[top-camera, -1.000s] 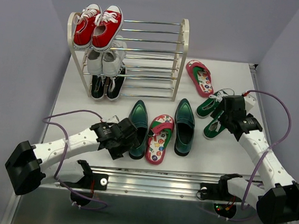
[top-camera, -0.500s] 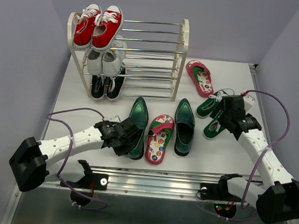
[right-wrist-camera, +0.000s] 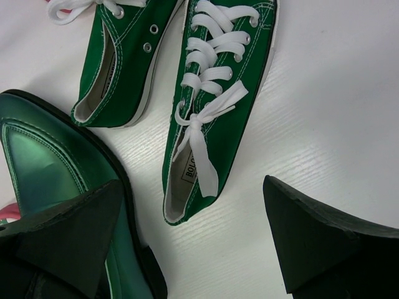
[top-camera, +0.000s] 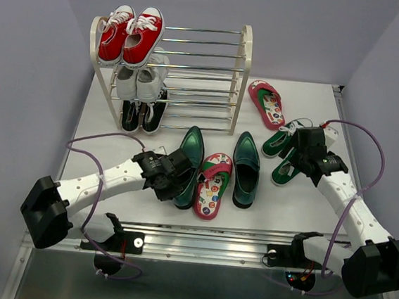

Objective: Place and organize the shoes onto the shoe shelf

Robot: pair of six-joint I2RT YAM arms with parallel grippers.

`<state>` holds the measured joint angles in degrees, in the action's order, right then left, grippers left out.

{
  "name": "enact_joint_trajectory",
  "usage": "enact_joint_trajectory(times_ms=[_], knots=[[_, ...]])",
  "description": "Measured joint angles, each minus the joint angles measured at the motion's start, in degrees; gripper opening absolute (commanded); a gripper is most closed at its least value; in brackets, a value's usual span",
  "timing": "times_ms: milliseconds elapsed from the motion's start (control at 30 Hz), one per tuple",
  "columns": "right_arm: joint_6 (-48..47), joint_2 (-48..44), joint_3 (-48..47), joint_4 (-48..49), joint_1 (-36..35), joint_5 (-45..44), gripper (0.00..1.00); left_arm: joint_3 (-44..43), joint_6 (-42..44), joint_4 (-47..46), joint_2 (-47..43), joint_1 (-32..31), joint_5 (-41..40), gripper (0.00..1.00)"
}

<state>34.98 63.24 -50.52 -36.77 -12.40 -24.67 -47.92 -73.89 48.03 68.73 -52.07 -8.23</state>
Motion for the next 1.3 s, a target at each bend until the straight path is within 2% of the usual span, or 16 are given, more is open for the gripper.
enact_joint_trajectory(times_ms=[500,667,867,1300], knots=[[-0.74,0.76,0.00,0.35,0.00,1.16,1.00,-14.38,5.27,5.97,10.14,0.94,-10.91,0.00],[-0.76,0.81,0.00,0.35,0.00,1.14,1.00,-16.72,9.16,3.98,13.84,4.66,-12.31,0.00],[-0.94,1.05,0.00,0.35,0.00,1.14,1.00,-17.62,13.49,0.59,14.10,8.79,-13.53,0.00],[-0.98,2.67,0.00,0.37,0.00,1.14,1.00,-23.82,17.68,-1.51,21.55,12.37,-15.06,0.00]])
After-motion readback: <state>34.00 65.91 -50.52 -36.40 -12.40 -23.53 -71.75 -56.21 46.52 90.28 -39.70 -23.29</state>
